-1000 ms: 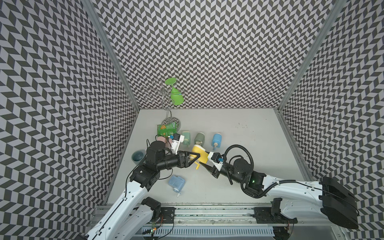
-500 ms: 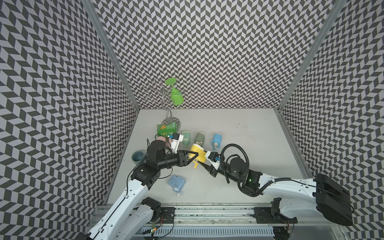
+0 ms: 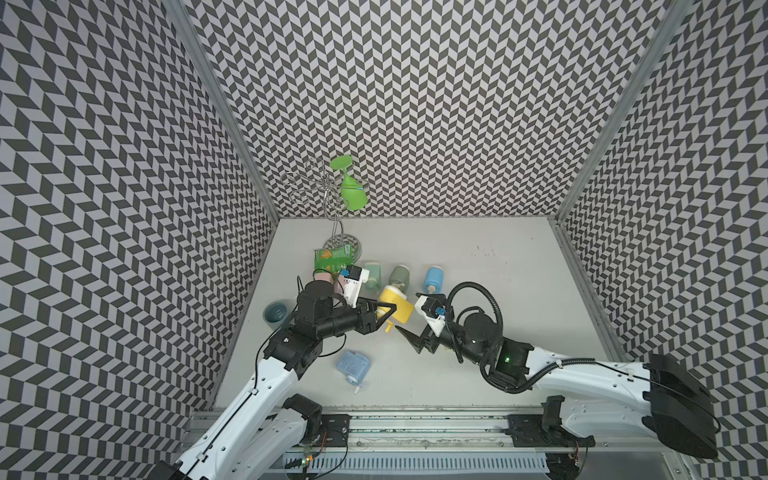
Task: Put the tray back into the pencil sharpener
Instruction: Pick up the pencil sharpener from the center of the board, then close the container of the pencil sharpener.
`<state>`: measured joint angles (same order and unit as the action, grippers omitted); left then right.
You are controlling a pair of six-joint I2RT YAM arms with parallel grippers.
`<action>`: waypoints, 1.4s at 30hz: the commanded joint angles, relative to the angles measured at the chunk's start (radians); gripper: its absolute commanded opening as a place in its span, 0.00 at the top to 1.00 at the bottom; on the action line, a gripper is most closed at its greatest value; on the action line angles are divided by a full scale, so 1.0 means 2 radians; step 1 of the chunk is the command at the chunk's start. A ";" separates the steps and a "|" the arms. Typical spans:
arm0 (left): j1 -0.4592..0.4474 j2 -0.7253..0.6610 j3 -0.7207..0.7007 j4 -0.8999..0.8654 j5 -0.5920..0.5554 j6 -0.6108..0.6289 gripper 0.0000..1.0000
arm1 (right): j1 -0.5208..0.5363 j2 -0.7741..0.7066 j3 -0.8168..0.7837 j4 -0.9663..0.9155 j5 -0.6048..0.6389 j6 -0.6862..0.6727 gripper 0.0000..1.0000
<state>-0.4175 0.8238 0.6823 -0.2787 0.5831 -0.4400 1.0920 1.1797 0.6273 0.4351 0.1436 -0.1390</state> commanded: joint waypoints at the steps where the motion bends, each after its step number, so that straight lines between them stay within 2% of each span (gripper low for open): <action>1: -0.002 0.004 -0.001 0.019 -0.036 0.092 1.00 | -0.013 -0.059 -0.016 -0.060 0.024 0.061 0.08; 5: -0.021 0.004 -0.013 0.048 -0.050 0.211 1.00 | -0.061 -0.123 -0.046 -0.155 0.038 0.192 0.15; 10: -0.075 0.038 -0.016 0.052 -0.048 0.377 1.00 | -0.153 -0.162 -0.063 -0.271 -0.008 0.311 0.22; 14: -0.126 0.088 -0.013 0.055 -0.063 0.466 1.00 | -0.202 -0.146 -0.064 -0.310 -0.069 0.334 0.31; 19: -0.173 0.172 0.011 0.052 -0.093 0.543 1.00 | -0.222 -0.115 -0.056 -0.325 -0.105 0.329 0.40; 25: -0.187 0.253 0.040 0.058 -0.092 0.555 1.00 | -0.241 -0.077 -0.049 -0.336 -0.114 0.315 0.48; 31: -0.187 0.304 0.059 0.060 -0.098 0.539 1.00 | -0.251 -0.019 -0.031 -0.342 -0.140 0.299 0.56; 36: -0.187 0.333 0.067 0.068 -0.098 0.522 0.98 | -0.251 0.029 -0.021 -0.340 -0.154 0.283 0.61; 42: -0.187 0.346 0.063 0.083 -0.091 0.513 0.98 | -0.251 0.045 -0.022 -0.331 -0.153 0.282 0.67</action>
<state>-0.7860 1.5078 0.7872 -0.1677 0.3786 0.6052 0.5922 1.2537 0.5652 -0.2600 -0.1547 0.4366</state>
